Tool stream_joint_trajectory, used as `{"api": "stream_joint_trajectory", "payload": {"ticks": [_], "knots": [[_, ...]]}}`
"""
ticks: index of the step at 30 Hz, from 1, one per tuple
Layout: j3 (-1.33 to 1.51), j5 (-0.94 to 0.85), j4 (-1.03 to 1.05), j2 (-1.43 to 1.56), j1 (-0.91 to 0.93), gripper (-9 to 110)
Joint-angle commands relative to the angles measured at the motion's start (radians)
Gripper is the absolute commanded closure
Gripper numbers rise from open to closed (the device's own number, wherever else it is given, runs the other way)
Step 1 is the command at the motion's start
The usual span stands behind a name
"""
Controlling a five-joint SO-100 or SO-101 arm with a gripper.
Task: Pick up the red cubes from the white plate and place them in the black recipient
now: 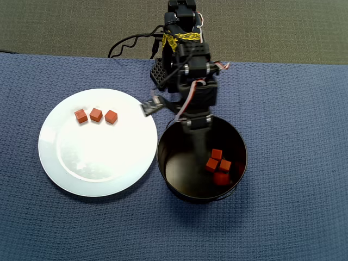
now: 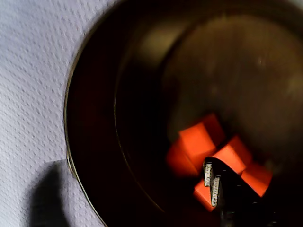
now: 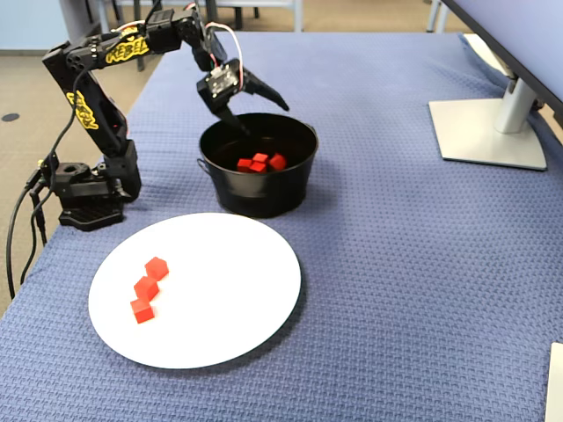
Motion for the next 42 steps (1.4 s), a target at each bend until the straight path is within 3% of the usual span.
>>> {"api": "stream_joint_trajectory", "payload": {"ticks": [1,6,12,20,24,42], "knots": [[-0.06,-0.158,0.034,-0.005,0.288,63],[0.008,-0.486,-0.043,-0.067,0.65,65],[0.124,-1.032,-0.207,-0.124,0.92,70],[0.318,-1.373,-0.491,-0.196,1.098,72],[0.379,-1.42,-0.615,-0.238,1.115,71],[0.327,-1.448,-0.514,-0.247,1.157,72]]}}
